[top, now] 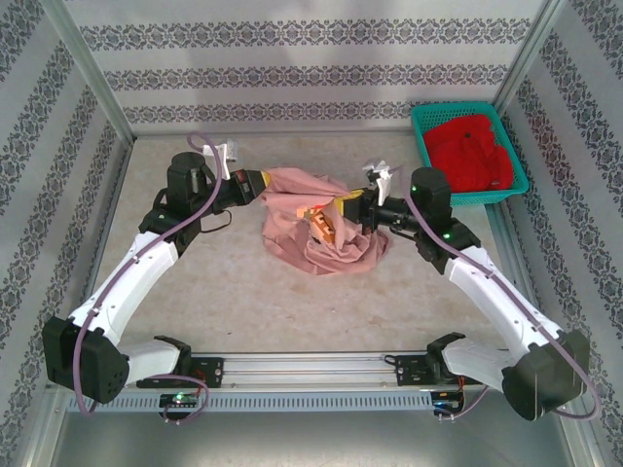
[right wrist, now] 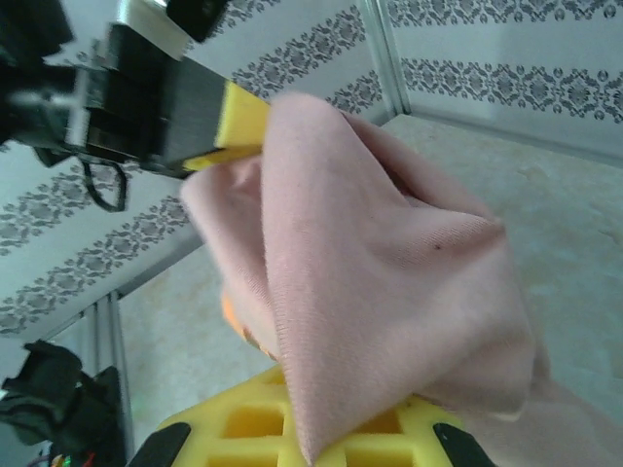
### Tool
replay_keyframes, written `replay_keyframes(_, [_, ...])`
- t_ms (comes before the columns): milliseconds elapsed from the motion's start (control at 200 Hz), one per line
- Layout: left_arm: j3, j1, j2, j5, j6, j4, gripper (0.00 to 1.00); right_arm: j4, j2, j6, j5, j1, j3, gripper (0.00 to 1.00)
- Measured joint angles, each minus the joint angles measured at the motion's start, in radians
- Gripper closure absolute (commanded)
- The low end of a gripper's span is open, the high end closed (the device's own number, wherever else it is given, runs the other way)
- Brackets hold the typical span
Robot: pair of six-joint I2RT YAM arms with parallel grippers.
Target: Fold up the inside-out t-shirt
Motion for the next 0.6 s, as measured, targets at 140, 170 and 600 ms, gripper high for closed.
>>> replay_keyframes(140, [0.0,0.0,0.0,0.001,0.023,0.0,1.0,0.002,0.025,0.052,-0.051,-0.013,0.001,0.94])
replay_keyframes(170, [0.0,0.0,0.001,0.005,0.024,0.001,1.0,0.014,0.039,0.071,-0.062,-0.012,0.0,0.93])
replay_keyframes(600, [-0.001,0.0,0.011,0.09,0.01,0.045,1.0,0.143,0.298,0.203,-0.07,0.09,0.027,0.8])
